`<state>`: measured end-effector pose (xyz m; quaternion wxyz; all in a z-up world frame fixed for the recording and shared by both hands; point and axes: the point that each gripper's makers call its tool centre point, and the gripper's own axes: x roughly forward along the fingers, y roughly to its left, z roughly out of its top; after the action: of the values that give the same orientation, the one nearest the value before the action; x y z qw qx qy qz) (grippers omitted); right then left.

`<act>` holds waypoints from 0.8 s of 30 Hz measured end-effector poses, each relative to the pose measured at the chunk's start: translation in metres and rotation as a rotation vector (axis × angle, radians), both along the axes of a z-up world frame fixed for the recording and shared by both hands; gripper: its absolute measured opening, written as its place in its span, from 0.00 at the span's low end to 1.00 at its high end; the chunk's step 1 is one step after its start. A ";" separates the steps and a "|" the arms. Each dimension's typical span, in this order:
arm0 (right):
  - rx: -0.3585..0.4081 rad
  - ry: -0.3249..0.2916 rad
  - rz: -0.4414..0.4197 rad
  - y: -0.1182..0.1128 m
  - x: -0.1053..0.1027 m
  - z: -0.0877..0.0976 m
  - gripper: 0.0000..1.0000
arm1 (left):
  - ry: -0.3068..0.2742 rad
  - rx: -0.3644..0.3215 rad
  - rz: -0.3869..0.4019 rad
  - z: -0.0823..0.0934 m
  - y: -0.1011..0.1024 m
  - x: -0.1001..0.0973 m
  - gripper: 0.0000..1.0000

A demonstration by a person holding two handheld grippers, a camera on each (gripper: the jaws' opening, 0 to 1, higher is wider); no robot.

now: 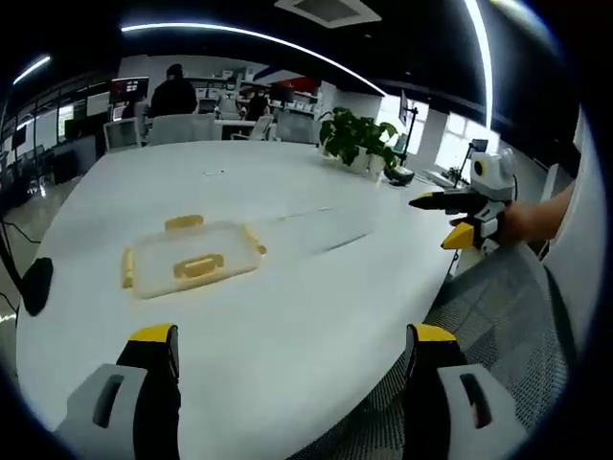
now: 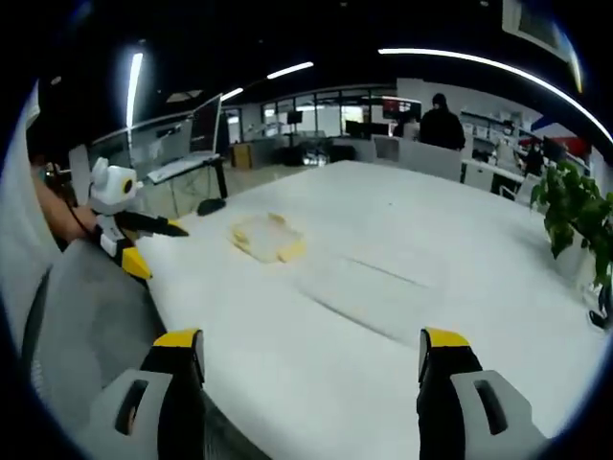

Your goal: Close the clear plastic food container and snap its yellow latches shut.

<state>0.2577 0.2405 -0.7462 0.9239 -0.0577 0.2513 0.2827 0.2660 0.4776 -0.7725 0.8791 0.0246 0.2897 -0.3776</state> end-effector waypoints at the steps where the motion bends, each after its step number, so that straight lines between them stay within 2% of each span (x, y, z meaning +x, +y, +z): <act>1: 0.000 -0.002 0.000 0.000 0.000 0.000 0.94 | -0.001 0.004 -0.002 0.000 0.000 0.000 0.99; 24: -0.012 0.001 0.010 0.001 0.000 -0.001 0.93 | 0.002 0.009 -0.008 -0.002 0.000 0.000 0.99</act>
<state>0.2578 0.2414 -0.7476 0.9220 -0.0642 0.2531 0.2858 0.2657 0.4773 -0.7742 0.8772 0.0294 0.2921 -0.3800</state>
